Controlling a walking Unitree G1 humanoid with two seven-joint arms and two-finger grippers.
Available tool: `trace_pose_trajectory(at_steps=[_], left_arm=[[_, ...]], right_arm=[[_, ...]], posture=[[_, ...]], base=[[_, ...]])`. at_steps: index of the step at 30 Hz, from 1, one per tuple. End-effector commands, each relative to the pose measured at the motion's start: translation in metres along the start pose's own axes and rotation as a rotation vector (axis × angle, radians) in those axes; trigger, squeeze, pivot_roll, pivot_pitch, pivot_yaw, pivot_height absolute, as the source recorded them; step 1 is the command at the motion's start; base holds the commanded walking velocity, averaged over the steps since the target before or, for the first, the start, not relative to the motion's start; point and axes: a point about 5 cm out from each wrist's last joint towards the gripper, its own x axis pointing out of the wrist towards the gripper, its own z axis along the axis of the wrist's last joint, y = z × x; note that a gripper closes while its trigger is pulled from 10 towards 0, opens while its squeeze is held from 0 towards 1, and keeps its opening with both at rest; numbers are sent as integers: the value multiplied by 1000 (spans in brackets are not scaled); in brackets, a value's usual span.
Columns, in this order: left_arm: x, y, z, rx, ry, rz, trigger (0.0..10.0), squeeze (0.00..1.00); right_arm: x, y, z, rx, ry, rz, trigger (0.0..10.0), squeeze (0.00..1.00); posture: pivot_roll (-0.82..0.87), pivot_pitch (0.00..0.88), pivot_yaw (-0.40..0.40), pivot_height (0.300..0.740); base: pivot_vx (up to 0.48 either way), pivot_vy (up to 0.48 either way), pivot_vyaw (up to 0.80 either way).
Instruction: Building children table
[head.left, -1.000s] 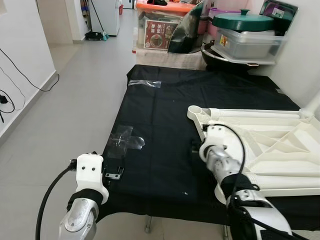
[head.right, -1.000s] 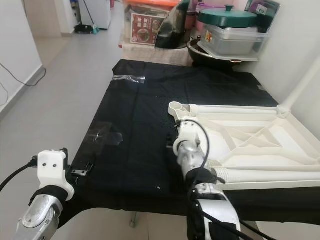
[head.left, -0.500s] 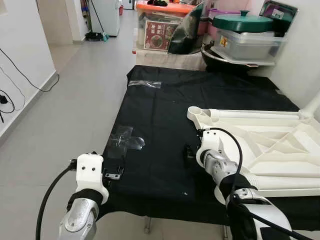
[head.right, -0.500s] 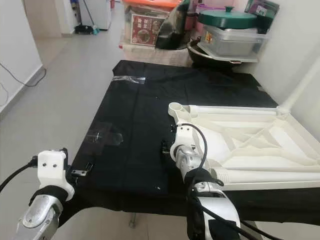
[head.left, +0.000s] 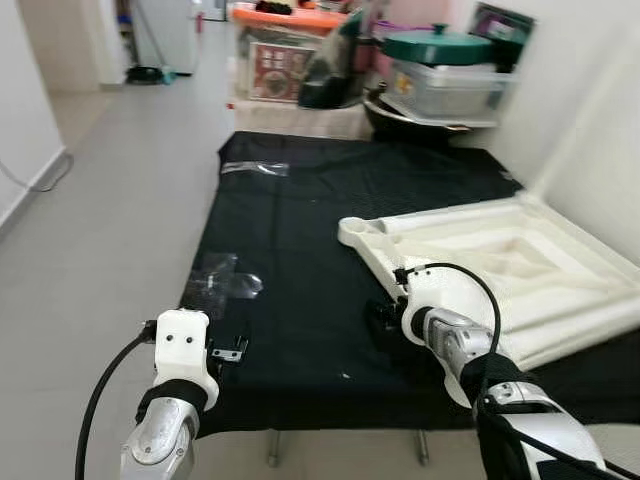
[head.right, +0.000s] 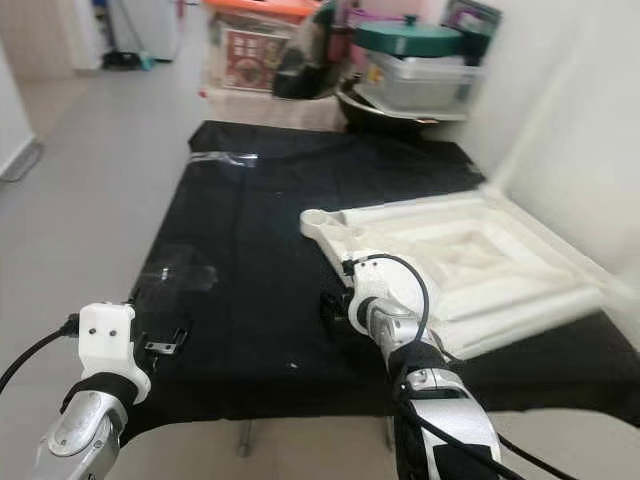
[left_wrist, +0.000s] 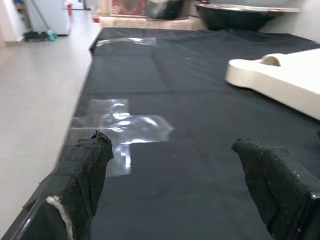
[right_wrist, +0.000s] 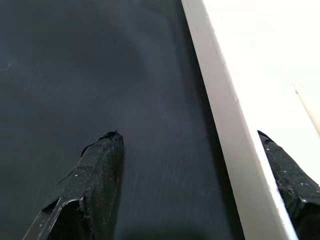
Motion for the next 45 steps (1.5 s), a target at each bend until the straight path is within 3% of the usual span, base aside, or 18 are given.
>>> trace_pose_trajectory(at_steps=[1, 2, 3, 6, 11, 16, 18, 20, 26, 28, 29, 33, 34, 35, 41, 42, 43, 45], left_arm=[[-2, 0, -4, 3, 20, 10, 10000, 0], [-2, 1, -4, 4, 21, 11, 10000, 0], [-2, 1, -4, 4, 21, 11, 10000, 0], [-2, 1, -5, 7, 23, 10, 10000, 0], [-2, 2, -5, 12, 23, 10, 10000, 0], [-2, 3, -5, 16, 23, 10, 10000, 0], [-1, 4, -5, 19, 25, 8, 10000, 0], [-1, 4, -5, 25, 26, 5, 10000, 0], [-1, 4, -4, 30, 26, 4, 10000, 0], [-1, 4, -4, 35, 27, -1, 10000, 0], [-1, 4, -4, 35, 27, -1, 10000, 0], [-1, 3, -4, 37, 29, -5, 10000, 0], [-1, 3, -4, 37, 29, -5, 10000, 0], [-1, 3, -4, 38, 29, -4, 10000, 0], [-1, 3, -4, 37, 27, -2, 10000, 0], [-1, 3, -4, 37, 27, -2, 10000, 0], [-1, 3, -4, 37, 28, -3, 10000, 0], [-1, 3, -5, 37, 30, -5, 10000, 0]], right_arm=[[2, 27, 15, -170, -98, 222, 0, 0], [-2, 39, 15, -262, -133, 321, 0, 0], [-2, 39, 15, -262, -133, 321, 0, 0], [-10, 55, 9, -377, -180, 481, 0, 0], [-25, 59, -1, -475, -206, 653, 0, 0], [-32, 53, -5, -517, -196, 703, 0, 0], [-32, 45, -6, -527, -184, 687, 0, 0], [-30, 24, 3, -511, -163, 597, 0, 0], [-33, 11, 13, -513, -163, 569, 0, 0], [-44, -1, 15, -582, -92, 671, 0, 0], [-44, -1, 15, -582, -92, 671, 0, 0], [-55, -9, 1, -753, 67, 786, 0, 0], [-55, -9, 1, -753, 67, 786, 0, 0], [-52, -11, -1, -818, 98, 736, 10000, 0], [-41, -9, 22, -765, -16, 586, 10000, 0], [-40, -7, 32, -722, -85, 563, 10000, 733], [-39, -4, 43, -680, -156, 544, 10000, 1000], [-38, -2, 53, -643, -219, 518, 10000, 1000]], posture=[[153, 0, -114, 740], [152, 0, -113, 740], [152, 0, -113, 740], [153, 0, -109, 740], [155, 0, -108, 740], [154, 0, -104, 740], [157, 0, -103, 740], [163, 0, -102, 740], [169, 0, -99, 740], [171, 0, -104, 740], [171, 0, -104, 740], [174, 0, -108, 740], [174, 0, -108, 740], [176, 0, -112, 740], [176, 0, -111, 740], [171, 0, -106, 740], [167, 0, -105, 740], [166, 0, -101, 740]], base=[[0, 0, 0], [0, 0, 0], [0, 0, 0], [0, 0, 0], [0, 0, 0], [0, 0, 0], [0, 0, 0], [0, 0, 0], [0, 0, 0], [0, 0, 0], [0, 0, 0], [0, 0, 0], [0, 0, 0], [0, 0, 0], [0, 0, 0], [0, 0, 0], [0, 0, 0], [0, 0, 0]])
